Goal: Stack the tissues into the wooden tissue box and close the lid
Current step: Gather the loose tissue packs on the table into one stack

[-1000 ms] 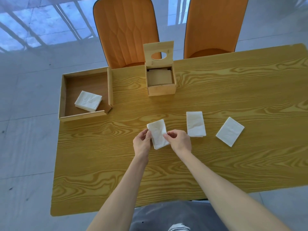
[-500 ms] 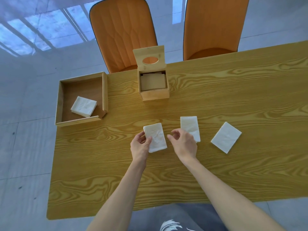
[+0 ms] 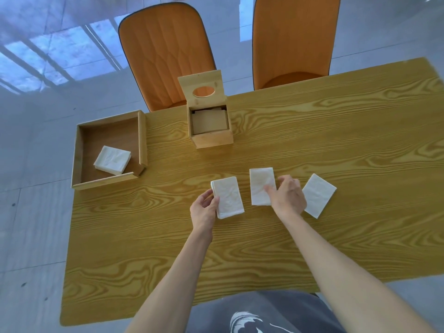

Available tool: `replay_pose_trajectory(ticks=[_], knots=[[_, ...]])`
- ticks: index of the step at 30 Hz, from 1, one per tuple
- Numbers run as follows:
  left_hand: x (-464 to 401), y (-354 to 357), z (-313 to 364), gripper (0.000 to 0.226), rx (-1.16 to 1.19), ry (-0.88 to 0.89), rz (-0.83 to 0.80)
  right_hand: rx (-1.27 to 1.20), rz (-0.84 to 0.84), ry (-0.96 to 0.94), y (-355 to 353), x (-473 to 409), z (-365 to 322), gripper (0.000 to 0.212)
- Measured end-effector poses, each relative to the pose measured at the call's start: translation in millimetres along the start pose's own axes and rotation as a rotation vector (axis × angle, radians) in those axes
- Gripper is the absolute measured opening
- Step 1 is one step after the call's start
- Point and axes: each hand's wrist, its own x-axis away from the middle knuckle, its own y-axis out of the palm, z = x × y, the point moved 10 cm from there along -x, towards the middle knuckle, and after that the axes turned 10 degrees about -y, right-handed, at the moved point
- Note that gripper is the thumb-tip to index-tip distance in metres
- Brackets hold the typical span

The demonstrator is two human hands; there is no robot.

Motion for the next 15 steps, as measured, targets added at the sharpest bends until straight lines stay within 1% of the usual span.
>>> replay_pose_trajectory(ticks=[6, 9, 12, 15], knots=[[-3, 7, -1, 0.041, -0.032, -0.023, -0.059, -0.033, 0.007, -0.019, 3, 0, -3, 0.031], [-5, 8, -2, 0.043, -0.057, -0.021, -0.073, -0.121, 0.047, -0.021, 2, 3, -1, 0.025], [-8, 7, -2, 0.039, -0.043, -0.021, -0.06, -0.224, 0.097, -0.011, 1, 7, 1, 0.024], [-13, 5, -6, 0.042, -0.052, -0.04, -0.043, -0.336, 0.132, 0.011, 1, 10, 3, 0.024]])
